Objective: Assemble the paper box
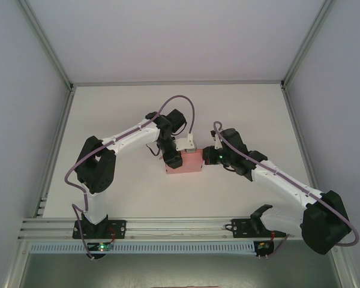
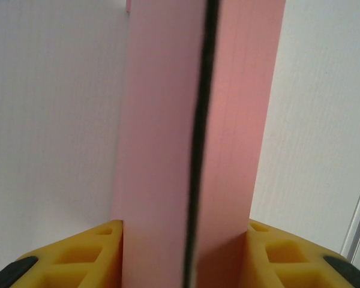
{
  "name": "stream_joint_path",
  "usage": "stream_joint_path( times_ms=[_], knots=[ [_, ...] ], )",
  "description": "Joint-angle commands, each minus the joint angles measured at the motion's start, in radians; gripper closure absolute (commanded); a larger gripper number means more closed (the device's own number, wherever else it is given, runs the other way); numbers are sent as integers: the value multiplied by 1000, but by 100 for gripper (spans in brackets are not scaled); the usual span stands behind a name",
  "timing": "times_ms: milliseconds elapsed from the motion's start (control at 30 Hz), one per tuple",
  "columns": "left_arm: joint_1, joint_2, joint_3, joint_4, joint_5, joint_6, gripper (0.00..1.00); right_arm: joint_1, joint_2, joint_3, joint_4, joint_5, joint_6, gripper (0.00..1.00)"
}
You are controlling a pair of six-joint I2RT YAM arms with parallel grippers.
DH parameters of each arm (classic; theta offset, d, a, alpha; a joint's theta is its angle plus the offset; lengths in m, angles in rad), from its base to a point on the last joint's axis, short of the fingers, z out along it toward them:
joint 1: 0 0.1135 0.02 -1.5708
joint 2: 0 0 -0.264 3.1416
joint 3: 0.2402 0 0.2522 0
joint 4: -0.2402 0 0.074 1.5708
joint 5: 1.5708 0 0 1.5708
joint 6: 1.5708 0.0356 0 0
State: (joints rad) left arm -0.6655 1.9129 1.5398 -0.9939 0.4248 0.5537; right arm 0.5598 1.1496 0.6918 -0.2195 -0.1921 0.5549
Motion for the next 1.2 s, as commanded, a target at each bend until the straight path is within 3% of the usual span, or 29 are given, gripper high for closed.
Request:
stream_joint_path(
  times_ms=[0,300,400,567,633,733,800,833,900,967,1067,1167],
  knots=[
    [4,58,-10,18,-6,-24,66,38,-25,-46,75,-11,42,100],
    [4,37,-13,53,-4,-53,60,127,-74,-144,100,288,-33,100],
    [5,8,-12,75,-6,-74,54,167,-105,-148,101,351,-82,100],
    [6,-62,-12,106,29,-109,36,187,-102,-162,113,364,-76,100],
    [5,-98,-18,124,24,-134,23,206,-90,-150,102,398,-71,100],
    [4,-157,-32,152,20,-165,17,234,-75,-131,93,446,-67,100],
    [6,-195,-45,183,-19,-205,14,244,-53,-107,72,466,-55,100],
    [5,-212,-53,191,-37,-218,1,249,-41,-93,58,481,-49,100],
    [4,-244,-63,195,-86,-270,0,265,-17,-67,29,512,-41,100],
    [1,-277,-84,196,-153,-347,0,275,-4,-49,7,535,-22,100],
    [-11,-363,-175,224,-359,-533,3,289,4,-34,-6,547,-4,100],
    [-36,-499,-338,275,-493,-691,16,295,7,-29,-12,548,11,100]
  ],
)
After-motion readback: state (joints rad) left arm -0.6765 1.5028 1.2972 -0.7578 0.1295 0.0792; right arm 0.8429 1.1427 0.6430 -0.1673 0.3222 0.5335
